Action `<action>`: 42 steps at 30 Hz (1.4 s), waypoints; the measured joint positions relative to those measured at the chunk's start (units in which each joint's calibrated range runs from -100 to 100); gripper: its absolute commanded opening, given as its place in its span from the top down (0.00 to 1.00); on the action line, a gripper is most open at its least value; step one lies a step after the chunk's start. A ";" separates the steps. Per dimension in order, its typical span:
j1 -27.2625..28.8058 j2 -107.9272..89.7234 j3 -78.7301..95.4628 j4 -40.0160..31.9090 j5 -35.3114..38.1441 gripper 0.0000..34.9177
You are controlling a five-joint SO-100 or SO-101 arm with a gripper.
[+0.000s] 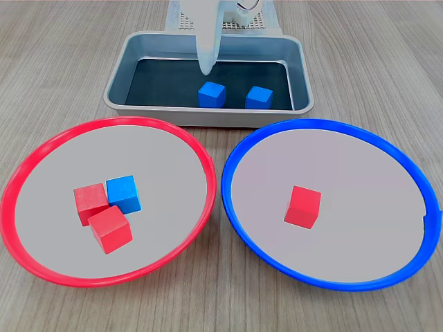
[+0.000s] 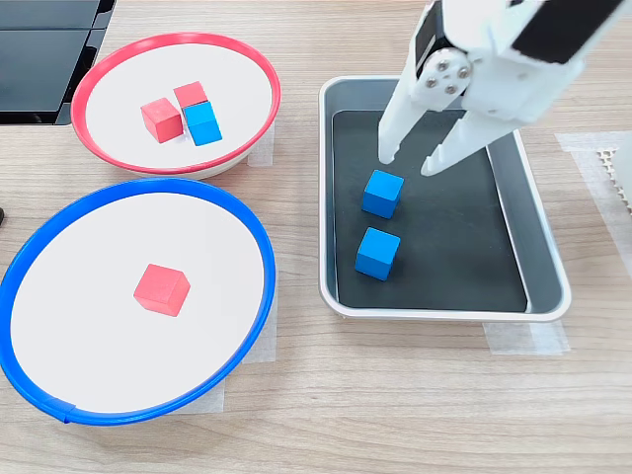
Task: Resolve any anomalies and move all blocks to matching dishes
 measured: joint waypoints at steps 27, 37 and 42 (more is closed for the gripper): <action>-1.77 22.59 -14.70 1.55 -3.66 0.97; -5.13 21.82 -32.03 13.46 -2.39 0.99; -10.71 26.85 -48.64 15.58 -1.90 0.99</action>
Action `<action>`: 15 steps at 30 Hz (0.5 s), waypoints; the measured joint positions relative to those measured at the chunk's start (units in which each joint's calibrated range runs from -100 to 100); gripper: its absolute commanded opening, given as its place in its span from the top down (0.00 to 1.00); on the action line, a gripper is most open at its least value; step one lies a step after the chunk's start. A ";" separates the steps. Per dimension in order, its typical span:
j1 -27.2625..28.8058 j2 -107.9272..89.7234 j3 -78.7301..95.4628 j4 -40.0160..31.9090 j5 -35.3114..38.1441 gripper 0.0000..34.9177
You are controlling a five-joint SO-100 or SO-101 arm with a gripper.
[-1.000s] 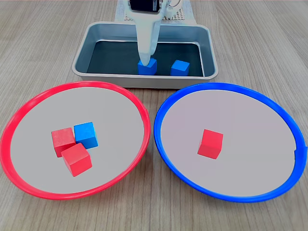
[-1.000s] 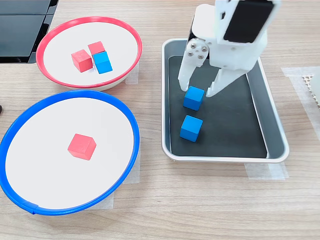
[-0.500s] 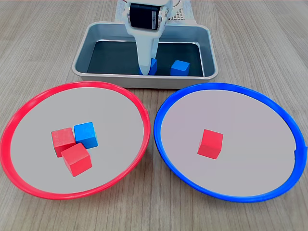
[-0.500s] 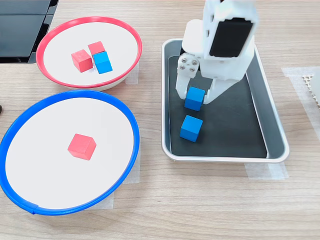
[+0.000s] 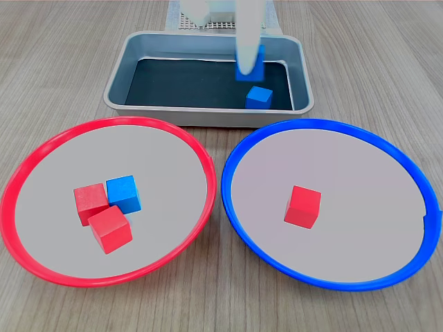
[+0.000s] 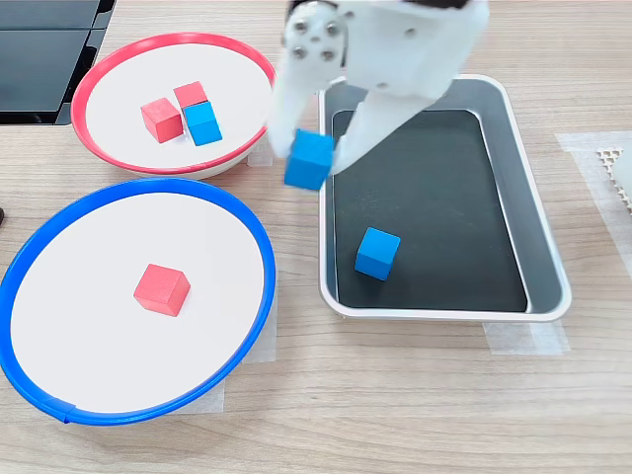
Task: Resolve any anomalies and move all blocks to matching dishes
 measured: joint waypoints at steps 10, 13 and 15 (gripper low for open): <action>-8.23 27.96 -19.42 -14.19 7.67 0.77; -8.67 30.26 -19.24 -16.39 9.57 0.61; -8.58 30.43 -19.33 -16.80 10.65 0.46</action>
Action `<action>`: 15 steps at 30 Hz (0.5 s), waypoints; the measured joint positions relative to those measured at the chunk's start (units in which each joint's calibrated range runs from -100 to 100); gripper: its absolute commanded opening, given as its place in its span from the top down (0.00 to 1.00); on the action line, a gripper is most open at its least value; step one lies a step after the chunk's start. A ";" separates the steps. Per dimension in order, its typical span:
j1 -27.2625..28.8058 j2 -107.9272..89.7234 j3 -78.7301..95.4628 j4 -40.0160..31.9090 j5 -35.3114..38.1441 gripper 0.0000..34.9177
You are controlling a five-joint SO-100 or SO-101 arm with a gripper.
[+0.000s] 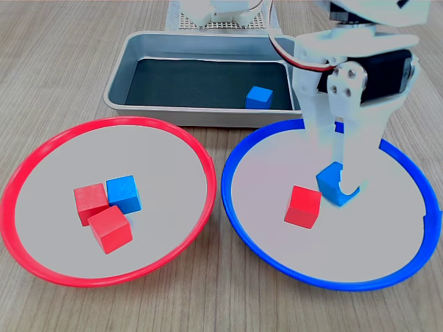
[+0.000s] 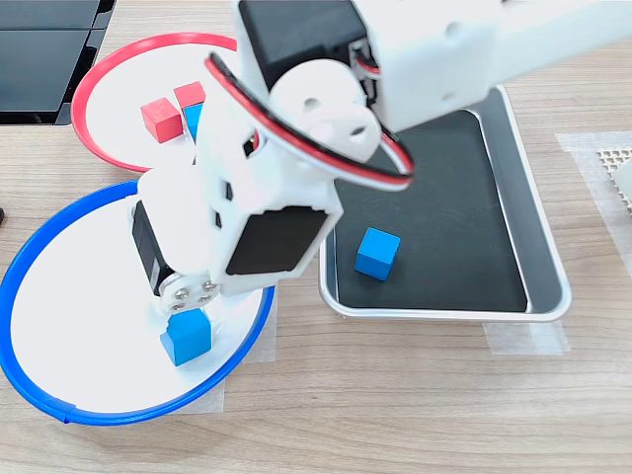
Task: Resolve any anomalies and move all blocks to matching dishes
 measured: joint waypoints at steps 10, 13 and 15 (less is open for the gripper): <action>0.80 -0.26 0.00 5.38 13.87 0.47; 2.74 -0.26 -0.27 4.65 16.51 0.49; 3.63 -0.26 -0.45 3.75 16.95 0.49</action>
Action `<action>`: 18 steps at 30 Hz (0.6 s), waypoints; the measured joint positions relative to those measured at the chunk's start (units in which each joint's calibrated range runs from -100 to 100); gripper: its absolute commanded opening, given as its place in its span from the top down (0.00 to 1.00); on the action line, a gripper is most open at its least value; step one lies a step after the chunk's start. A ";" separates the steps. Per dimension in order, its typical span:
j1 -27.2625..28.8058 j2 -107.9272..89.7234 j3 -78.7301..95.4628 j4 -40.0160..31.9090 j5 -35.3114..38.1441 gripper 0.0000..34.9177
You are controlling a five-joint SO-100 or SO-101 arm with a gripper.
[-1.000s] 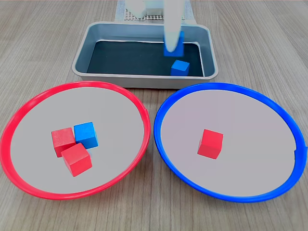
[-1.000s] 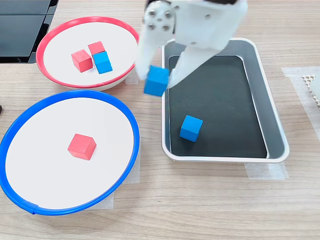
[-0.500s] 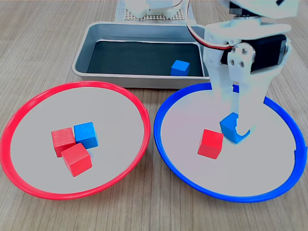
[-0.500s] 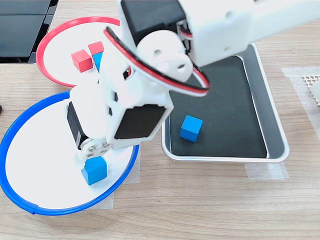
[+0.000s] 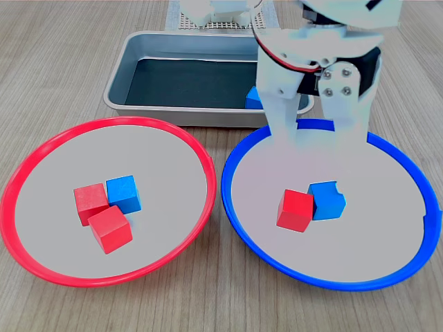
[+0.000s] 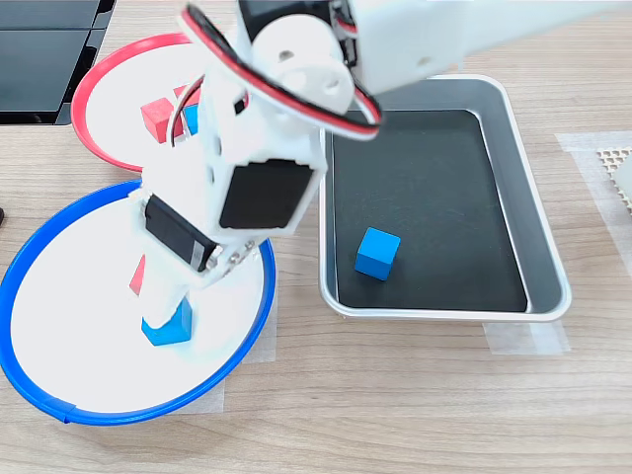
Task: Resolve any anomalies and move all blocks to matching dishes
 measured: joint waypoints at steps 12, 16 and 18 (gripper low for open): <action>2.65 0.09 -1.45 -7.99 -3.03 0.44; 2.57 0.09 -1.09 -6.53 -9.62 0.43; 2.57 0.09 -1.09 -4.98 -14.55 0.45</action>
